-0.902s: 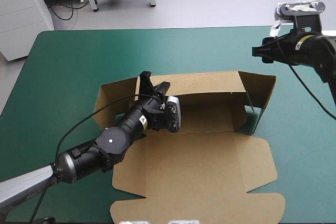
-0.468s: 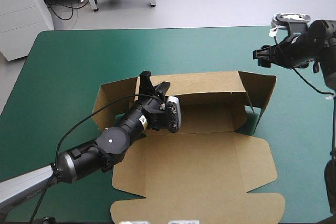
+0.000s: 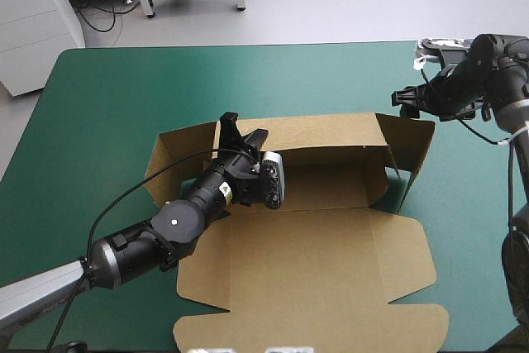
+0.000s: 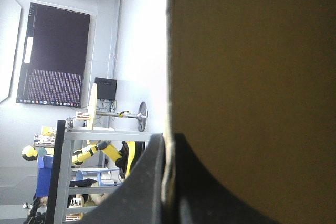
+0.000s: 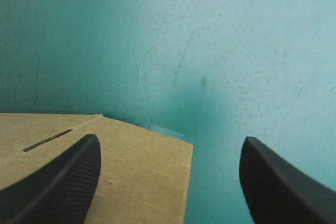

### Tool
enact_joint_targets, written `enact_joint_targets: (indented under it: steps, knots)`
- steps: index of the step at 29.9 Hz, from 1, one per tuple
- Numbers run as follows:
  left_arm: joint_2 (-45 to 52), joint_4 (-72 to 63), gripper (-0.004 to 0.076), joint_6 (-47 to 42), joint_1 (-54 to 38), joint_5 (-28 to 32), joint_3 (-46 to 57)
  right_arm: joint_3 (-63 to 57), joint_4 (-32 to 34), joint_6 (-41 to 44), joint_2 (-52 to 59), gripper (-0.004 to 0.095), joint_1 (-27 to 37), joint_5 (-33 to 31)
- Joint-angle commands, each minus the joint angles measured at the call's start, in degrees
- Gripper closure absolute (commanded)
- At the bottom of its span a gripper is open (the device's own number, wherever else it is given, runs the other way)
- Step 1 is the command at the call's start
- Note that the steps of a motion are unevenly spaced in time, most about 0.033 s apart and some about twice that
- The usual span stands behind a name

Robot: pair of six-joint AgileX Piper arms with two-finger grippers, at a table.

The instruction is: Fold the box

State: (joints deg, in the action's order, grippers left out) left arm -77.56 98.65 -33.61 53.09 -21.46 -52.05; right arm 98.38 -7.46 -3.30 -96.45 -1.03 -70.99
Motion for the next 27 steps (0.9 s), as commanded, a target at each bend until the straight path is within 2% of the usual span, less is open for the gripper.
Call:
enact_joint_targets:
  steps: [1, 8, 13, 20, 27]
  knots:
    - [2.4, 2.4, 0.0756, -1.1, 0.2, -1.8, -1.7, 0.0, -0.8, -0.8, 4.3, 0.0224, 0.5, -0.5]
    - [2.4, 2.4, 0.0756, -1.1, 0.2, -2.2, -1.7, -5.0, -1.0, -1.6, 8.0, 0.0224, 0.5, -0.5]
    - [2.4, 2.4, 0.0756, -1.1, 0.2, -2.2, -1.7, -9.1, -6.0, -5.7, 10.8, 0.0224, 0.5, -0.2]
    - [2.4, 2.4, 0.0756, -0.9, 0.2, -2.2, -1.7, -16.7, -6.3, -8.3, 15.2, 0.0224, 0.5, 2.4]
    - [2.4, 2.4, 0.0756, -0.9, 0.2, -2.2, -1.7, -26.4, -8.1, -13.1, 21.6, 0.0224, 0.5, 12.0]
